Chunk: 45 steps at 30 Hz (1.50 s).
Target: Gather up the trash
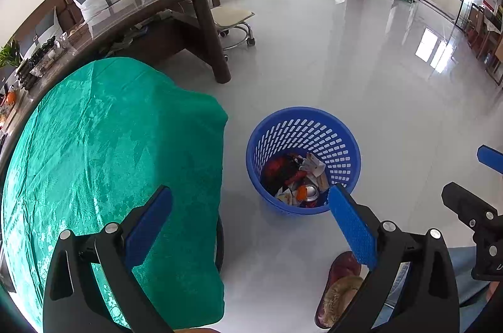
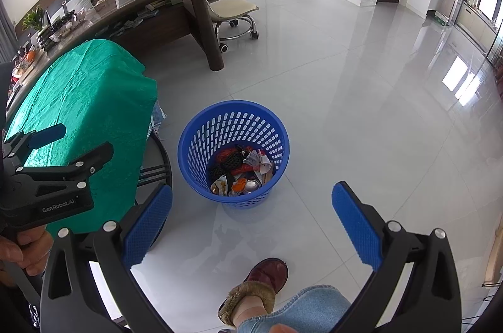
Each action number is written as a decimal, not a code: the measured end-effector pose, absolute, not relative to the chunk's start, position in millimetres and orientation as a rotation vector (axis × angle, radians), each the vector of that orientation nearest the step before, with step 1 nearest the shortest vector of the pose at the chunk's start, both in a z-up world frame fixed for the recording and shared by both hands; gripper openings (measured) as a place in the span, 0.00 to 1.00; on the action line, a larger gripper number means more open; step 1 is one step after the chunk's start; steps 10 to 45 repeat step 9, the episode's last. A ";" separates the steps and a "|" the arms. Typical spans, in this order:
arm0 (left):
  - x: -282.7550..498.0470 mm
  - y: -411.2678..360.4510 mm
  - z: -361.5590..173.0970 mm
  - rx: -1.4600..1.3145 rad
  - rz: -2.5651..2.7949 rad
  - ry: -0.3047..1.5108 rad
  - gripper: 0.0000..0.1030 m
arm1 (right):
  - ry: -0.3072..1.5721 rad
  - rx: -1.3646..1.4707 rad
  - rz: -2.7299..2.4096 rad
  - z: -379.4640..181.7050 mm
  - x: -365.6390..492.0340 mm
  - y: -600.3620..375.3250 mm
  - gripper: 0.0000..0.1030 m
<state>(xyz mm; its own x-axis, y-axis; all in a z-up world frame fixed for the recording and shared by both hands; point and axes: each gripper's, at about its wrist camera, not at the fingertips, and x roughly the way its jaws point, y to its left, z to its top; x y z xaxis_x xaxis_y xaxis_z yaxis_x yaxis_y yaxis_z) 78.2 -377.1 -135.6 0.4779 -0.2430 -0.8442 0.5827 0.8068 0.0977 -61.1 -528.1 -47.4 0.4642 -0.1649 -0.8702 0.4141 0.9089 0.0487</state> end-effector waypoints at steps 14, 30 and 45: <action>75.7 -378.9 -134.4 0.402 -0.558 0.974 0.95 | 1.045 0.278 -0.390 -50.9 -58.5 -536.3 0.95; 75.7 -378.9 -134.4 0.402 -0.558 0.974 0.95 | 1.045 0.278 -0.390 -50.9 -58.5 -536.3 0.95; 75.7 -378.9 -134.4 0.402 -0.558 0.974 0.95 | 1.045 0.278 -0.390 -50.9 -58.5 -536.3 0.95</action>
